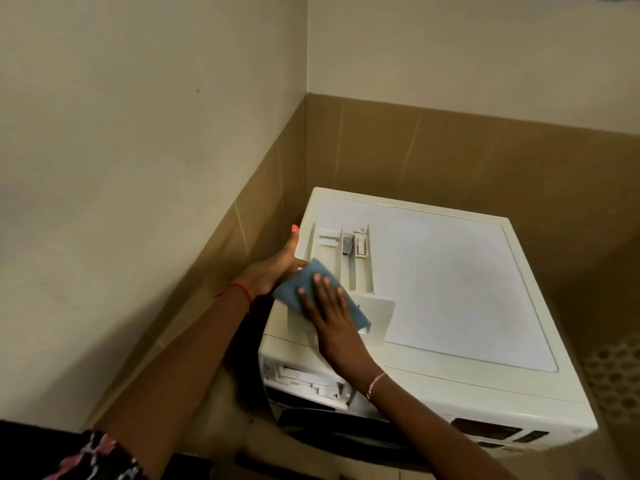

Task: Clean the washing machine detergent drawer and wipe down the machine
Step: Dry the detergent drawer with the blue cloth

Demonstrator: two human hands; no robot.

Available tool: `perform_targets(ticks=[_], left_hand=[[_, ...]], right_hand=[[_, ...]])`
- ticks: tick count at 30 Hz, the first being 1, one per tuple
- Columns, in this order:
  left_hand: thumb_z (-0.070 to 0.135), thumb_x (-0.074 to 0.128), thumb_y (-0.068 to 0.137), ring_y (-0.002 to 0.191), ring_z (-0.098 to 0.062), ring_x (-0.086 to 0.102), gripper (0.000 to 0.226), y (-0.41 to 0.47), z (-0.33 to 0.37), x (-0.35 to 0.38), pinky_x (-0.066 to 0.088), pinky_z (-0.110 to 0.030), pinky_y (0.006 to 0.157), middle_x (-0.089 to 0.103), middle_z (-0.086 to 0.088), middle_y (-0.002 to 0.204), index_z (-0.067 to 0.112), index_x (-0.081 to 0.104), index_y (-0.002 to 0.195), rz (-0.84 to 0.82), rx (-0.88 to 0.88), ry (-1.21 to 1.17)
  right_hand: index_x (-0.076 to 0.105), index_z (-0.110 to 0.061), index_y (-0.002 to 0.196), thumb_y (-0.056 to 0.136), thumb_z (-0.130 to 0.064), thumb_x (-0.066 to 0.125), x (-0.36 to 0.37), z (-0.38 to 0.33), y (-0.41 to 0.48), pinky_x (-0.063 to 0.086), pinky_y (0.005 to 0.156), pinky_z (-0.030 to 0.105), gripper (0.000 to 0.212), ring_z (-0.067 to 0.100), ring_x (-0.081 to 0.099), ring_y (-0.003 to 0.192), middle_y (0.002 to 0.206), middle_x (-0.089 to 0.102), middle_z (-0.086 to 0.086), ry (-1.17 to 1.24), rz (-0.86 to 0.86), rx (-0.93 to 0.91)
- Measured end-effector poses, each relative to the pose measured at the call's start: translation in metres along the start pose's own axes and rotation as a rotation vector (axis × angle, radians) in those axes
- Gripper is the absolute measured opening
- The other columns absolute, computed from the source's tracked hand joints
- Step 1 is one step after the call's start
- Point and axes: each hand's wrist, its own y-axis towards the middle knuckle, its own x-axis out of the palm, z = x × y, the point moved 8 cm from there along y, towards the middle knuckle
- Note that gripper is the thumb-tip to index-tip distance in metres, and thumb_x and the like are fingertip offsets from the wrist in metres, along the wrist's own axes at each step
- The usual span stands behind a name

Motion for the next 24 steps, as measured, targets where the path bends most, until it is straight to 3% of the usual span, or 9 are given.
perform_targets(ticks=[4,8,11,14,16,18,21,24], left_hand=[[0.1,0.04,0.028,0.121,-0.031,0.051,0.14,0.016,-0.013,-0.012,0.032,-0.043,0.111,0.055,-0.023,0.128,-0.001,0.055,0.124,0.026,-0.082,0.052],[0.086,0.028,0.069,0.118,-0.026,0.049,0.099,0.007,0.002,0.01,0.023,-0.04,0.11,0.061,-0.014,0.121,0.005,0.062,0.113,-0.061,-0.117,0.393],[0.067,0.04,0.083,0.117,-0.026,0.051,0.074,0.013,0.018,0.026,0.029,-0.038,0.103,0.062,-0.013,0.122,0.006,0.057,0.122,-0.056,-0.036,0.539],[0.064,0.051,0.08,0.098,-0.021,0.055,0.063,0.017,0.023,0.038,0.039,-0.031,0.088,0.064,-0.007,0.111,0.01,0.063,0.109,-0.044,0.028,0.786],[0.064,0.052,0.08,0.095,-0.02,0.058,0.06,0.014,0.027,0.044,0.042,-0.025,0.076,0.066,-0.005,0.109,0.01,0.066,0.103,-0.022,0.126,0.935],[0.06,0.053,0.082,0.096,-0.02,0.059,0.054,0.014,0.026,0.046,0.043,-0.026,0.078,0.066,-0.006,0.112,0.013,0.067,0.106,-0.023,0.219,0.934],[0.058,0.051,0.084,0.096,-0.019,0.06,0.047,0.009,0.019,0.047,0.046,-0.03,0.084,0.068,-0.004,0.113,0.021,0.066,0.109,-0.009,0.325,0.885],[0.058,0.049,0.085,0.092,-0.019,0.064,0.045,0.004,0.017,0.044,0.049,-0.027,0.075,0.07,0.0,0.108,0.026,0.068,0.11,0.097,0.42,0.885]], right_hand=[[0.004,-0.015,0.15,0.077,-0.001,0.046,0.035,-0.001,0.004,-0.008,0.118,0.041,0.085,0.025,-0.01,0.145,0.157,-0.013,0.011,-0.365,-0.086,-0.222],[-0.002,-0.011,0.149,0.078,-0.012,0.061,0.056,-0.001,0.002,-0.011,0.118,0.041,0.095,0.024,-0.007,0.145,0.155,0.016,0.007,-0.547,-0.152,-0.373],[0.003,-0.011,0.149,0.083,-0.017,0.052,0.072,0.004,-0.004,-0.013,0.117,0.041,0.083,0.016,0.01,0.143,0.153,0.028,0.001,-0.651,-0.266,-0.478],[-0.002,-0.008,0.149,0.085,-0.017,0.046,0.08,0.008,-0.01,-0.013,0.117,0.04,0.08,0.013,0.015,0.141,0.152,0.03,-0.001,-0.682,-0.358,-0.512],[0.014,-0.011,0.148,0.084,-0.017,0.05,0.081,0.008,-0.011,-0.008,0.118,0.039,0.075,0.012,0.023,0.141,0.151,0.032,-0.003,-0.715,-0.357,-0.548],[0.028,-0.015,0.145,0.083,-0.018,0.053,0.083,0.006,-0.013,-0.004,0.118,0.038,0.067,0.012,0.029,0.139,0.15,0.033,-0.004,-0.734,-0.346,-0.591],[0.024,-0.019,0.146,0.084,-0.021,0.057,0.085,0.006,-0.014,0.002,0.118,0.039,0.07,0.014,0.026,0.141,0.153,0.029,-0.003,-0.79,-0.348,-0.641],[0.027,-0.024,0.146,0.082,-0.028,0.061,0.081,0.005,-0.016,0.011,0.117,0.036,0.072,0.013,0.028,0.141,0.152,0.03,-0.005,-0.826,-0.361,-0.684]])
